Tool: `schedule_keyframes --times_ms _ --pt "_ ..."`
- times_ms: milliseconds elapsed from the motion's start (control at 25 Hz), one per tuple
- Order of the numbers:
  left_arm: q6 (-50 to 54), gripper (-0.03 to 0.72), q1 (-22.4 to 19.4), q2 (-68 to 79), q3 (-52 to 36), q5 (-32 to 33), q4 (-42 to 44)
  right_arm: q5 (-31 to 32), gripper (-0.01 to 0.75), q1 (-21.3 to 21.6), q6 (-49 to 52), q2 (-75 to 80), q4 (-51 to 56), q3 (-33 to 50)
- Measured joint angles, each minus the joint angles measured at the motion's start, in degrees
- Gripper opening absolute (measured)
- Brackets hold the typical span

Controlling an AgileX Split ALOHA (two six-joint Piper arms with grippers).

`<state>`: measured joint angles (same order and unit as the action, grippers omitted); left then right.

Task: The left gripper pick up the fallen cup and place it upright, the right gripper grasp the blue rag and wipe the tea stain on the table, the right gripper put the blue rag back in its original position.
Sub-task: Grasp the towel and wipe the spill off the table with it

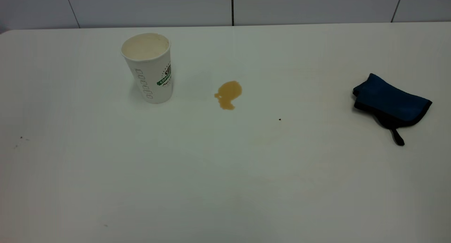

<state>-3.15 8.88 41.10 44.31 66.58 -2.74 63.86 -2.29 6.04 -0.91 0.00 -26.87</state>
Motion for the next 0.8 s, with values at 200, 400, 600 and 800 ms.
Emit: schedule_keyframes --times_ms 200,400,600,800 --pt "4.3 0.472 0.0 -10.4 -12.7 -1.7 5.5 0.0 0.491 0.0 0.0 0.0 0.0 0.0" --pt "5.6 0.472 0.0 -18.8 -16.4 -2.8 6.1 0.0 0.491 0.0 0.0 0.0 0.0 0.0" --pt "5.8 0.472 0.0 -27.2 -16.4 -2.9 6.3 0.0 0.491 0.0 0.0 0.0 0.0 0.0" --pt "5.8 0.472 -5.3 -35.3 -16.4 -2.7 6.3 0.0 0.492 0.0 0.0 0.0 0.0 0.0"
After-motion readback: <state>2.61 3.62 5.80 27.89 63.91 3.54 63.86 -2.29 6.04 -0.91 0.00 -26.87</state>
